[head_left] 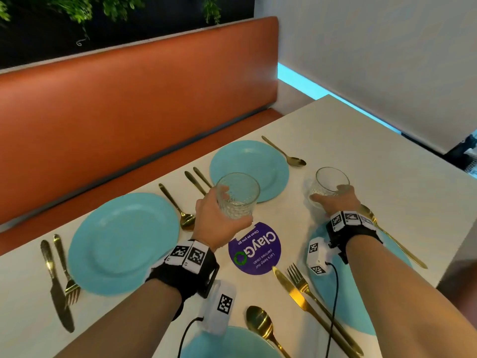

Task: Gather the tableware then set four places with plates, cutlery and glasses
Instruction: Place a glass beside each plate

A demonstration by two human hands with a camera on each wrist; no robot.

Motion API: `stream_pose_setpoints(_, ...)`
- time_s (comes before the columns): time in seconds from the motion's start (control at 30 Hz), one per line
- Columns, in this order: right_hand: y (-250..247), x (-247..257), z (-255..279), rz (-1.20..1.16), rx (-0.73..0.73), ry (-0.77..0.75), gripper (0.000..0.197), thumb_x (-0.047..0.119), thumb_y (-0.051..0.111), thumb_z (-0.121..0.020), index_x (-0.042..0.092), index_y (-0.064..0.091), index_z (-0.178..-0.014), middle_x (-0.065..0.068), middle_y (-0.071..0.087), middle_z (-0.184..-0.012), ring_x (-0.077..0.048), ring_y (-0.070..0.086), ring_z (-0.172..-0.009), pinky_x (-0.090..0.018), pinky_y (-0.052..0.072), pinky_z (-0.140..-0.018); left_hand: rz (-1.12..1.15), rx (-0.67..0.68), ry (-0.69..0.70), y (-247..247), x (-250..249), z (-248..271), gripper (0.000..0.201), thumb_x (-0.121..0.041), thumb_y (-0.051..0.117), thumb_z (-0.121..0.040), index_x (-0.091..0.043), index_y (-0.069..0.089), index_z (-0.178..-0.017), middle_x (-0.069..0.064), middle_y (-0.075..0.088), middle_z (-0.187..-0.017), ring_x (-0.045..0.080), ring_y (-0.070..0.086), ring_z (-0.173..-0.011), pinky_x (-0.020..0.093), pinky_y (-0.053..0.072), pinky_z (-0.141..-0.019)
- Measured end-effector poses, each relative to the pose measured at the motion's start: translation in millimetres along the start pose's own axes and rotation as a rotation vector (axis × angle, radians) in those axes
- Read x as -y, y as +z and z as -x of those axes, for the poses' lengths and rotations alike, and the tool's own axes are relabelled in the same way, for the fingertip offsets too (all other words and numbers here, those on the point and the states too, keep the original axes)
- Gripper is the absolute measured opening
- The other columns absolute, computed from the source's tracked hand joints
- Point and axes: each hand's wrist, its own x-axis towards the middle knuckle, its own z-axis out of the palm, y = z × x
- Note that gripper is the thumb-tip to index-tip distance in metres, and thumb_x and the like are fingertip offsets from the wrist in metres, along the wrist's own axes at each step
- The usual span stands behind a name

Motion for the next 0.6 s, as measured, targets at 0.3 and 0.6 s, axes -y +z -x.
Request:
stream_pose_setpoints(0.3, 6, -4, -19, -0.054, -0.036, -0.02, 0.088, 0.045, 0.081, -0.063, 0.017, 0.039, -0.135, -0.013, 0.057, -0.128, -0.034, 0.056, -0.115, -0.041, 0.046, -0.095, -0.018, 0.013, 0.005, 9, 1, 0, 0.067, -0.048, 0.073, -0.051, -0.041, 0.037, -0.107, -0.005, 0.059, -0.118, 0.02, 0.051, -0.116, 0.047, 0.047, -0.098)
stream_pose_setpoints(0.6, 1, -5, -9, 0.013, 0.011, 0.03, 0.086, 0.029, 0.082, -0.066, 0.001, 0.036, -0.133, -0.02, 0.06, -0.123, -0.034, 0.061, -0.108, -0.044, 0.052, -0.092, -0.027, 0.006, 0.002, 16, -2, 7, 0.089, -0.053, 0.075, -0.047, -0.026, 0.045, -0.126, -0.004, 0.059, -0.12, 0.02, 0.052, -0.117, 0.045, 0.051, -0.094)
